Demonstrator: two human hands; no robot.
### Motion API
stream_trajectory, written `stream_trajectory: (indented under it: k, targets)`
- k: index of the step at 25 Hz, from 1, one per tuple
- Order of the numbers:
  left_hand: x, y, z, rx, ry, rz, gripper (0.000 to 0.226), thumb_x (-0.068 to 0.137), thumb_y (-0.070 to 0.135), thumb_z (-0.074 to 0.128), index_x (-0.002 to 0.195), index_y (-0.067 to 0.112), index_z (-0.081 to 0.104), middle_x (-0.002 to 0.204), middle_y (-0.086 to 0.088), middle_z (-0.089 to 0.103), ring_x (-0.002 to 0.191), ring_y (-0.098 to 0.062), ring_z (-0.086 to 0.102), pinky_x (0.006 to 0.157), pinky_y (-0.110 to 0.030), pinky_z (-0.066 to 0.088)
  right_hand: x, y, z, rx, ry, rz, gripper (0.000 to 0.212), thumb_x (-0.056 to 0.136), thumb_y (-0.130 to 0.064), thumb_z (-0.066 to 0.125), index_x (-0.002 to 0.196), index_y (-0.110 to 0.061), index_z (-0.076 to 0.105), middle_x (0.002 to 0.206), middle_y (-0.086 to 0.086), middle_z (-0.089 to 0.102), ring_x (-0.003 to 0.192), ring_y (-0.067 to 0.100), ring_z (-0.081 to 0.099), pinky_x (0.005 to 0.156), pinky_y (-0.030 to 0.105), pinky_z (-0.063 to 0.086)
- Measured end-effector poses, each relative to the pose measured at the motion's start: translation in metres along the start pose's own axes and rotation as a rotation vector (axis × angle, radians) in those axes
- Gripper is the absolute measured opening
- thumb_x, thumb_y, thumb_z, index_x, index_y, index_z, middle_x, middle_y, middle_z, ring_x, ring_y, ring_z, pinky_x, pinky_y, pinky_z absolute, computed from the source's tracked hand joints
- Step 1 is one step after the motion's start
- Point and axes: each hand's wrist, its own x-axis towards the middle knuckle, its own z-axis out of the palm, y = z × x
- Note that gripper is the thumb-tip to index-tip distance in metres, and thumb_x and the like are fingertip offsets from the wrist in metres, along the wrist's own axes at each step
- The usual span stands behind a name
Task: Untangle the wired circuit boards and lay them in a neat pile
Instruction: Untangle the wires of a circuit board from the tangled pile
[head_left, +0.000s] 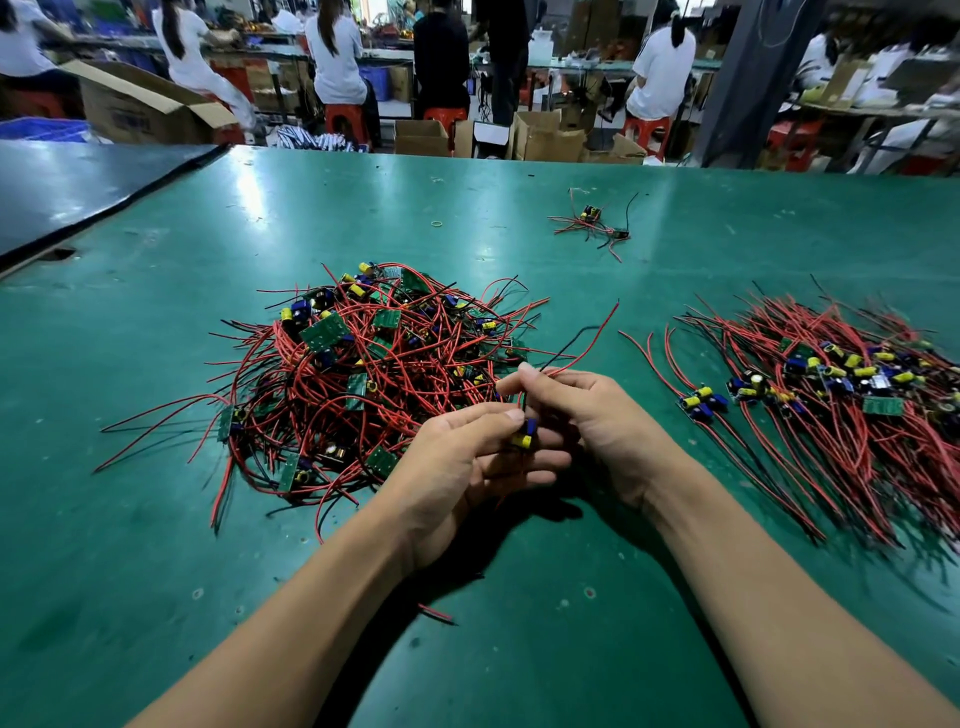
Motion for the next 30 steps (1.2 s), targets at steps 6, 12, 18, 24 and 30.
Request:
stream_trajectory:
  k: [6, 12, 18, 24, 30]
  targets:
    - [-0.001, 0.0, 0.002, -0.058, -0.002, -0.025, 0.02, 0.095, 0.004, 0.047, 0.102, -0.005, 0.064, 0.098, -0.028, 0.071, 0.078, -0.032, 0.073, 0.07, -0.035, 0.061, 0.004, -0.005, -0.006, 0.005, 0.07, 0.046, 0.029, 0.083, -0.043, 0.068, 0.08, -0.016, 0.077, 0.063, -0.002, 0.049, 0.043, 0.01, 0.035, 0.039, 0.017, 0.033]
    - [-0.001, 0.0, 0.003, -0.051, 0.031, -0.019, 0.021, 0.096, 0.003, 0.047, 0.108, -0.008, 0.06, 0.093, -0.029, 0.071, 0.077, -0.035, 0.073, 0.068, -0.037, 0.062, 0.001, -0.003, -0.008, -0.069, 0.069, 0.022, 0.027, 0.078, -0.038, 0.08, 0.075, -0.014, 0.068, 0.065, 0.003, 0.063, 0.045, 0.012, 0.052, 0.043, 0.019, 0.041]
    - [-0.001, 0.0, 0.003, -0.048, 0.026, -0.049, 0.021, 0.095, 0.004, 0.047, 0.106, -0.009, 0.061, 0.092, -0.027, 0.071, 0.076, -0.034, 0.073, 0.067, -0.035, 0.061, 0.001, -0.004, -0.009, -0.006, 0.008, 0.041, 0.017, 0.077, -0.032, 0.076, 0.08, -0.015, 0.076, 0.07, 0.015, 0.057, 0.052, 0.02, 0.05, 0.045, 0.024, 0.044]
    - [-0.003, 0.003, 0.004, -0.1, -0.086, -0.127, 0.023, 0.086, 0.007, 0.051, 0.103, 0.001, 0.065, 0.103, -0.024, 0.071, 0.087, -0.033, 0.073, 0.077, -0.038, 0.061, 0.004, -0.005, 0.0, 0.086, 0.054, 0.046, 0.035, 0.09, -0.042, 0.06, 0.069, -0.016, 0.071, 0.055, -0.003, 0.045, 0.035, 0.006, 0.034, 0.034, 0.013, 0.027]
    - [-0.007, 0.004, 0.006, -0.118, -0.132, -0.197, 0.023, 0.08, 0.013, 0.054, 0.097, 0.001, 0.064, 0.095, -0.021, 0.073, 0.082, -0.029, 0.074, 0.071, -0.036, 0.061, 0.002, -0.007, 0.0, 0.087, -0.01, 0.118, 0.04, 0.102, -0.039, 0.047, 0.075, -0.013, 0.063, 0.055, -0.003, 0.045, 0.036, 0.007, 0.038, 0.031, 0.017, 0.031]
